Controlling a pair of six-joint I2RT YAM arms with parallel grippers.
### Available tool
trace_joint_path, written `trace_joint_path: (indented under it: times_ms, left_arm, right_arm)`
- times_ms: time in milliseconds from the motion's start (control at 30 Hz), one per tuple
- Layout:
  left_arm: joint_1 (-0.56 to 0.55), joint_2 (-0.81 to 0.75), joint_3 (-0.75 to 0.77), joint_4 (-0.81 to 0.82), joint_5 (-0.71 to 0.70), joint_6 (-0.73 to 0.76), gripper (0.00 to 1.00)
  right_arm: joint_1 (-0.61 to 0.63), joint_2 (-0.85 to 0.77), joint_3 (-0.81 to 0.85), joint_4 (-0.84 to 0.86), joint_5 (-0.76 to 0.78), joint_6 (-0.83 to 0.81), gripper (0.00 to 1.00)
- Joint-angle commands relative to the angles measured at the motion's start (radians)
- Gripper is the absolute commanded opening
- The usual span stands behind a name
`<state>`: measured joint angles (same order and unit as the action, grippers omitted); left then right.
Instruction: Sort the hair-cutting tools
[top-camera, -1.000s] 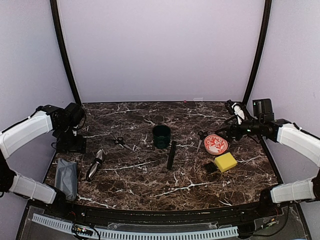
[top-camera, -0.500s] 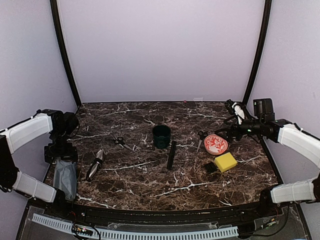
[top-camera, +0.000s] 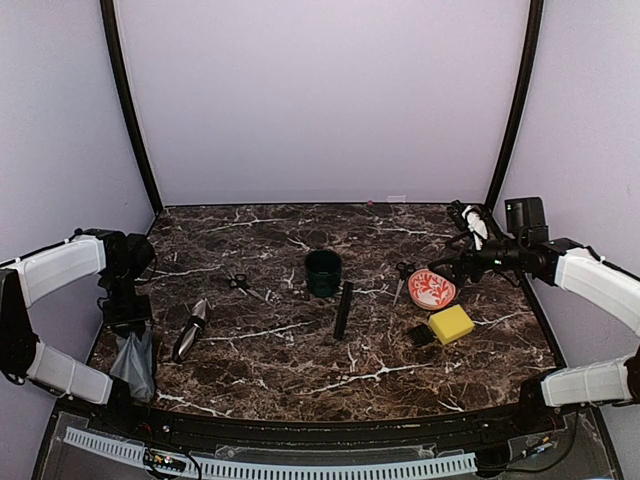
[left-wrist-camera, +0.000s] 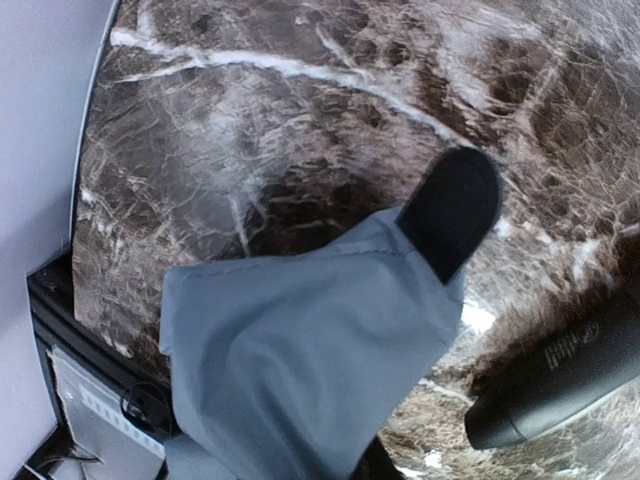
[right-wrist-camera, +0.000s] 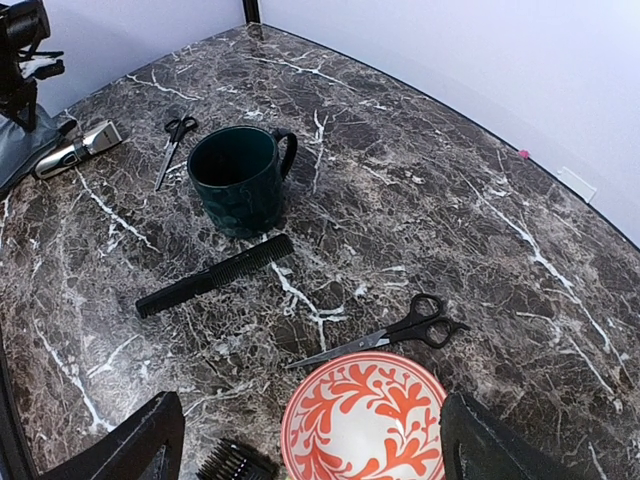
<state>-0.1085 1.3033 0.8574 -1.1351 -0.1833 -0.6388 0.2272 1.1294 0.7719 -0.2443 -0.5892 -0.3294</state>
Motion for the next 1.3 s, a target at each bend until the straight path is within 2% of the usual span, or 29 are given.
trace_joint_path:
  times_ms: [0, 100, 200, 367, 433, 533, 633, 700, 967, 1100, 1267]
  left_arm:
    - [0.005, -0.033, 0.074, 0.0, 0.058, 0.023, 0.1]
    - [0.005, -0.053, 0.189, 0.009, 0.142, 0.064, 0.06]
    - [-0.007, -0.065, 0.336, 0.069, 0.299, 0.123, 0.0]
    - [-0.063, -0.077, 0.467, 0.248, 0.513, 0.15, 0.0]
    - [-0.109, -0.096, 0.436, 0.401, 0.56, 0.104, 0.0]
    - [-0.189, -0.137, 0.287, 0.738, 0.579, -0.038, 0.0]
    - [-0.3, -0.16, 0.096, 1.19, 0.526, -0.195, 0.0]
    - [-0.364, -0.131, 0.025, 1.373, 0.477, -0.235, 0.0]
    - [-0.564, 0.056, -0.06, 1.846, 0.348, -0.329, 0.0]
    - [-0.59, 0.147, -0.055, 1.946, 0.377, -0.409, 0.0]
    - [-0.596, 0.201, -0.056, 2.059, 0.422, -0.481, 0.0]
  right_arm:
    - [0.011, 0.011, -0.002, -0.001, -0.021, -0.008, 0.88]
    - [0.011, 0.022, 0.011, -0.012, -0.028, -0.005, 0.88]
    - [0.015, 0.035, 0.047, -0.047, -0.047, -0.01, 0.87]
    - [0.023, 0.069, 0.156, -0.12, -0.091, 0.004, 0.85]
    - [0.027, 0.093, 0.204, -0.132, -0.117, 0.044, 0.83]
    - [0.06, 0.151, 0.298, -0.154, -0.12, 0.126, 0.76]
    - [0.12, 0.217, 0.403, -0.17, -0.09, 0.209, 0.71]
    - [0.162, 0.26, 0.46, -0.165, -0.077, 0.271, 0.69]
    - [0.329, 0.451, 0.61, -0.152, -0.058, 0.374, 0.69]
    - [0.384, 0.521, 0.649, -0.16, -0.064, 0.412, 0.74]
    - [0.405, 0.559, 0.665, -0.15, 0.022, 0.437, 0.7]
